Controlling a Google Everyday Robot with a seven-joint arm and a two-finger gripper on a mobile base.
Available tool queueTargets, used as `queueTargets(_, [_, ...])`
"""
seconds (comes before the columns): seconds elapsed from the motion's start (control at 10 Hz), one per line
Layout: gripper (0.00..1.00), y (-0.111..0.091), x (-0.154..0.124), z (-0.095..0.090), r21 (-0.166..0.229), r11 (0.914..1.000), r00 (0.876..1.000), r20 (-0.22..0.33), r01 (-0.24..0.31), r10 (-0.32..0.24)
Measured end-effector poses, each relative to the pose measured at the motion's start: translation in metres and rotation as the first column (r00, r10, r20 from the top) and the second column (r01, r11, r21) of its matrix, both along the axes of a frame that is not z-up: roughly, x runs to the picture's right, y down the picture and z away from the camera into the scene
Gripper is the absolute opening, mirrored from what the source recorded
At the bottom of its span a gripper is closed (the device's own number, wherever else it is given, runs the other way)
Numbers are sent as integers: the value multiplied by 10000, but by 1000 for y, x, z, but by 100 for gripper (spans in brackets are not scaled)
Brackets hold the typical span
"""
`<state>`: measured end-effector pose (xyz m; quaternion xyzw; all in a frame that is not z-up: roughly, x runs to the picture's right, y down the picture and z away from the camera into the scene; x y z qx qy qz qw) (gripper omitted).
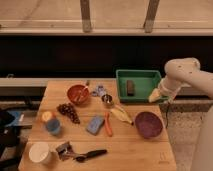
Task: Place banana in purple bowl
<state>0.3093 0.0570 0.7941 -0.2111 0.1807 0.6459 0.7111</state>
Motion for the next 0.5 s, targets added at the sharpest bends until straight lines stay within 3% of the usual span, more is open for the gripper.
queueTargets(0.1, [73, 2, -27, 4, -203, 9989, 9983, 418, 425, -416])
queueTargets(0.3, [73, 9, -85, 11, -478, 9917, 9833, 1436, 1193, -1114])
queueTargets(0.5, [73, 25, -145, 3, -567, 9774, 9474, 2629, 2038, -1823])
